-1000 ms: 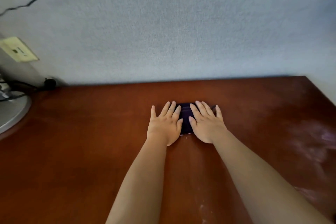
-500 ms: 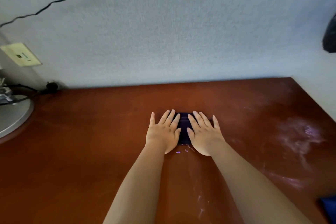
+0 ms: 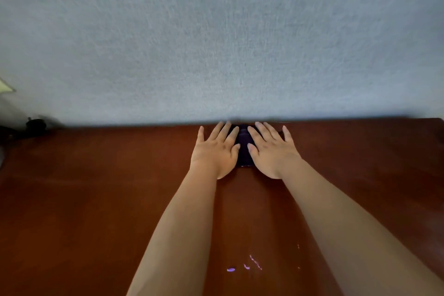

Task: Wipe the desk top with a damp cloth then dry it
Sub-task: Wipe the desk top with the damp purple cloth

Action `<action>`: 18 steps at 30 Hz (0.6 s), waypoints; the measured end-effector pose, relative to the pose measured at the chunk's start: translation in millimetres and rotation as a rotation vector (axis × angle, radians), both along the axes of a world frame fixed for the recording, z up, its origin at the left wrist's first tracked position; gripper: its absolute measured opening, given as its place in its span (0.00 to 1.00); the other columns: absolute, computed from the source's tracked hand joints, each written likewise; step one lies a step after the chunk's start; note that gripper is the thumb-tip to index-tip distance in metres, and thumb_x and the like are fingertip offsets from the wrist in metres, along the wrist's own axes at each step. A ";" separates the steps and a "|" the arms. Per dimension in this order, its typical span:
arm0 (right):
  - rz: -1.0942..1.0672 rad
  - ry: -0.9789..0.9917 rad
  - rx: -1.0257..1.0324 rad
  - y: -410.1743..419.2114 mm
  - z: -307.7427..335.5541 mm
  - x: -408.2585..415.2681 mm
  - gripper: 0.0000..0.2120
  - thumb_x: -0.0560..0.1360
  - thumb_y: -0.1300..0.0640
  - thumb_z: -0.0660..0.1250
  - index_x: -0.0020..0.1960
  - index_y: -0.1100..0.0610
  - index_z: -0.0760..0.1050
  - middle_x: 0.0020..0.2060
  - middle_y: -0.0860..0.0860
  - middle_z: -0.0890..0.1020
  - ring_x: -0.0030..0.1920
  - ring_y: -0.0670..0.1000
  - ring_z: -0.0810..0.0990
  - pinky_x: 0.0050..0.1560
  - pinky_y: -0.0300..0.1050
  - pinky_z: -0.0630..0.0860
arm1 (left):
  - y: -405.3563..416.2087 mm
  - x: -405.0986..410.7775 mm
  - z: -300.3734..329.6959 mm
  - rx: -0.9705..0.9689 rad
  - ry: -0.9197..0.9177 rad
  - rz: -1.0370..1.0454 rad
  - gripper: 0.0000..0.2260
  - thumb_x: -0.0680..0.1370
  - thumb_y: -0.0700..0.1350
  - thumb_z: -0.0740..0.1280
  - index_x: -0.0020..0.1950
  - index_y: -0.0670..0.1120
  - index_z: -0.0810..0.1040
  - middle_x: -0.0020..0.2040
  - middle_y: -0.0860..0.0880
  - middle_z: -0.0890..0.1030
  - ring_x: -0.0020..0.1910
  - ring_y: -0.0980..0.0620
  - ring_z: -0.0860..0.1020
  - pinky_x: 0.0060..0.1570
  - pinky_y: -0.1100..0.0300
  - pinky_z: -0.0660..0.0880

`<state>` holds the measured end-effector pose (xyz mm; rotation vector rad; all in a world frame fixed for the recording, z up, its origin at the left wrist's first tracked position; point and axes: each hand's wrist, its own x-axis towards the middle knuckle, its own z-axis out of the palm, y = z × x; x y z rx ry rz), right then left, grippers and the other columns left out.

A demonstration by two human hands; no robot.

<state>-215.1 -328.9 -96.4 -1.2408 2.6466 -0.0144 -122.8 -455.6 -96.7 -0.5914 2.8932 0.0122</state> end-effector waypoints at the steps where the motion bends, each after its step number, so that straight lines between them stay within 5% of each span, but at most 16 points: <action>1: 0.000 -0.003 -0.004 -2.8 -0.6 -3.5 0.26 0.83 0.46 0.40 0.79 0.50 0.41 0.78 0.48 0.42 0.77 0.47 0.39 0.74 0.56 0.35 | -2.9 -3.7 -0.2 0.002 0.005 0.003 0.24 0.84 0.54 0.41 0.79 0.52 0.42 0.80 0.52 0.42 0.78 0.54 0.39 0.75 0.43 0.38; 18: -0.054 0.002 0.017 31.6 1.1 53.1 0.26 0.83 0.46 0.40 0.79 0.50 0.42 0.78 0.48 0.43 0.77 0.47 0.41 0.74 0.57 0.36 | 32.2 49.8 4.1 0.043 -0.026 -0.009 0.24 0.84 0.54 0.41 0.79 0.52 0.41 0.80 0.52 0.41 0.78 0.54 0.38 0.74 0.42 0.39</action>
